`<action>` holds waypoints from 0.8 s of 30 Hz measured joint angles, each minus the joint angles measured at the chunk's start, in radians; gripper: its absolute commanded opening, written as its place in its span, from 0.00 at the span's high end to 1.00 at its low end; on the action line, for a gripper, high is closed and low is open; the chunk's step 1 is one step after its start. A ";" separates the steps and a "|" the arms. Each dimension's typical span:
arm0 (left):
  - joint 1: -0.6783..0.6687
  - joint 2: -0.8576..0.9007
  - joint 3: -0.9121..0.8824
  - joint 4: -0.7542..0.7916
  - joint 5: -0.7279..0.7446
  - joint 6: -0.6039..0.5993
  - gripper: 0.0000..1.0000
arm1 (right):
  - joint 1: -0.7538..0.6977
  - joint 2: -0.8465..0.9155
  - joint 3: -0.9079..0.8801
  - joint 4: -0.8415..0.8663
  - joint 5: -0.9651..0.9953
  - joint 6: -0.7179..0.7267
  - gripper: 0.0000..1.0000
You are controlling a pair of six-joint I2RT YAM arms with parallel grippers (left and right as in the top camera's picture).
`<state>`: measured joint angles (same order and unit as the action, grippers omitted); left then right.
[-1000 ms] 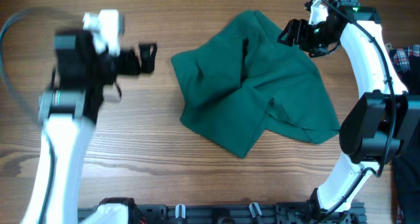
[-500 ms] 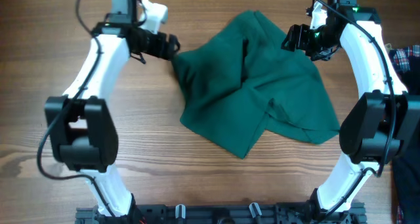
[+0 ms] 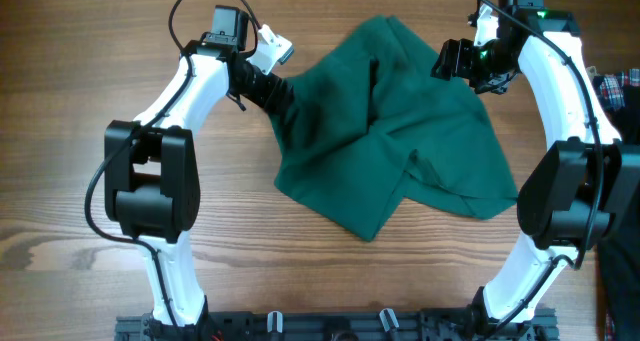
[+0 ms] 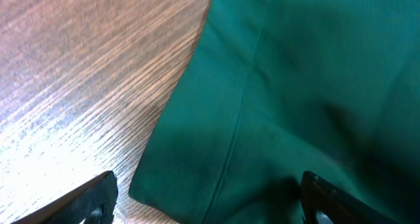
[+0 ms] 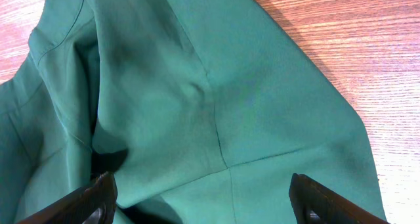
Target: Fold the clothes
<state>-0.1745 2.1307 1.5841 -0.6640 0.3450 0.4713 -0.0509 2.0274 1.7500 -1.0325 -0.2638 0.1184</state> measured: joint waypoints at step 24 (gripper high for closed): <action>0.003 -0.023 0.041 0.007 -0.033 0.008 0.82 | 0.001 -0.134 0.013 -0.293 0.006 0.042 0.44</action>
<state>-0.1711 2.1078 1.6253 -0.6571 0.3119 0.4797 -0.0498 1.8931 1.7626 -1.3251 -0.2577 0.1600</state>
